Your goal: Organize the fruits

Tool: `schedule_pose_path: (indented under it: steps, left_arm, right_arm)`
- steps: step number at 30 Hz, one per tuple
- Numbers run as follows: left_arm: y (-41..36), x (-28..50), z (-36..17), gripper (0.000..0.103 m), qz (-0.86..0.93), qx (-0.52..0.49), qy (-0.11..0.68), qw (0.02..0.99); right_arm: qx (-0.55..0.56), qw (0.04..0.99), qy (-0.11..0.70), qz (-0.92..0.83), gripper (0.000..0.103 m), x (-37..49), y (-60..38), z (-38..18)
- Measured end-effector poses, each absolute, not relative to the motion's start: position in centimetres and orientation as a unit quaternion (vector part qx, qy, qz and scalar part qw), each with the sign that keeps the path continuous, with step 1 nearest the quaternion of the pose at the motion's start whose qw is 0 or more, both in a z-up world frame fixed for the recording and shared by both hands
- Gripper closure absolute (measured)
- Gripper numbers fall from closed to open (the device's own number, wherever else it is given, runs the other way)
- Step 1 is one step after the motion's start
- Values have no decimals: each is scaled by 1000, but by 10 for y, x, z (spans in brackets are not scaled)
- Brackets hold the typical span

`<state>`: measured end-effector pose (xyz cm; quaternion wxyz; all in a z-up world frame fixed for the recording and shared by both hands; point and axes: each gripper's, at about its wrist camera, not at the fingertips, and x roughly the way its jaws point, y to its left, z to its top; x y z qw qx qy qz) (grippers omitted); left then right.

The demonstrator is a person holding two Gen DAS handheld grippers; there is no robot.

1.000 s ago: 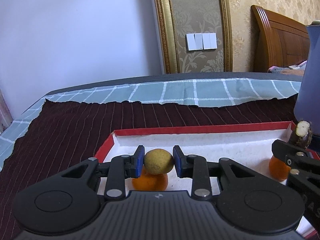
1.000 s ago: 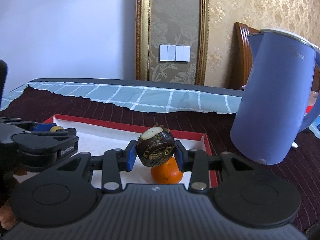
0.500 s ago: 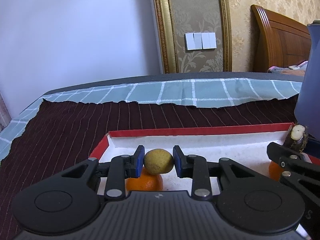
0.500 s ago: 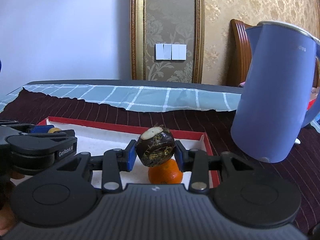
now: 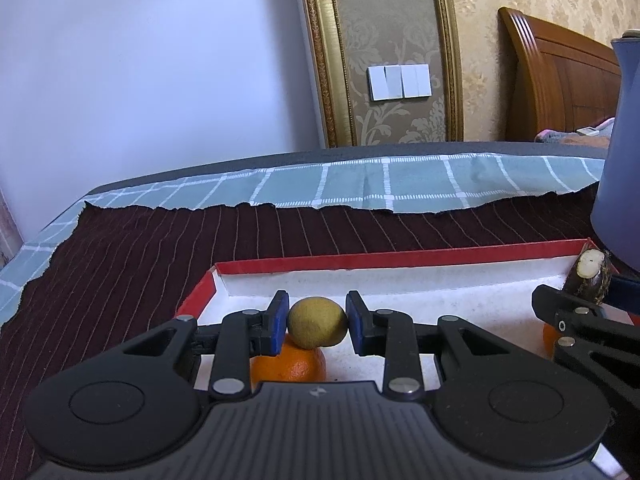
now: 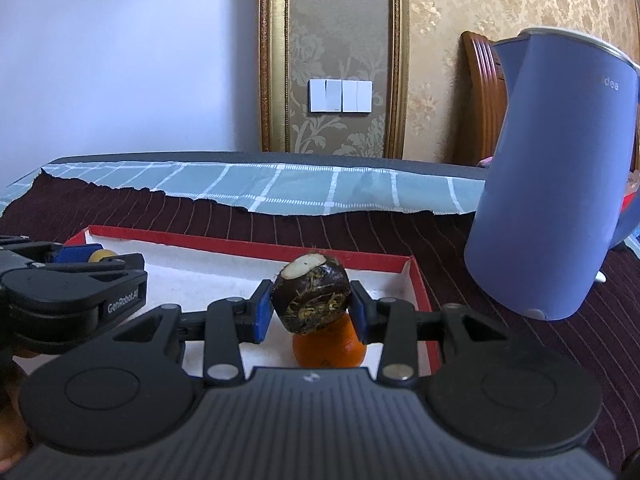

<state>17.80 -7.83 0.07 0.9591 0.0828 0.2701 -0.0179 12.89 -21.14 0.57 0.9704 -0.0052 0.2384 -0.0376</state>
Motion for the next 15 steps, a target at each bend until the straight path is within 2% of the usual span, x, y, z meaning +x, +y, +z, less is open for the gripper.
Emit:
schedule_pose_path:
  steps: [3, 6, 8, 9, 10, 12, 15]
  left_arm:
    - [-77, 179, -1, 72, -20, 80, 276, 958]
    - [-76, 178, -2, 72, -15, 83, 274, 958]
    - [-75, 176, -2, 60, -14, 82, 271, 959]
    - [-74, 175, -1, 47, -14, 81, 269, 960]
    - [-74, 173, 0, 37, -13, 78, 264, 961]
    - [-73, 170, 2, 32, -11, 81, 252, 964]
    - [-76, 166, 1, 32, -8, 98, 249, 964]
  right_arm:
    - [-9, 970, 237, -48, 64, 130, -213, 5]
    - [-11, 972, 230, -56, 57, 129, -214, 5]
    - [-8, 972, 229, -54, 50, 128, -215, 5]
    - [-7, 972, 228, -55, 43, 127, -216, 4]
    - [-7, 972, 228, -56, 41, 126, -216, 4]
    - [-6, 973, 226, -56, 41, 125, -218, 3]
    - [4, 973, 225, -52, 41, 123, -220, 2]
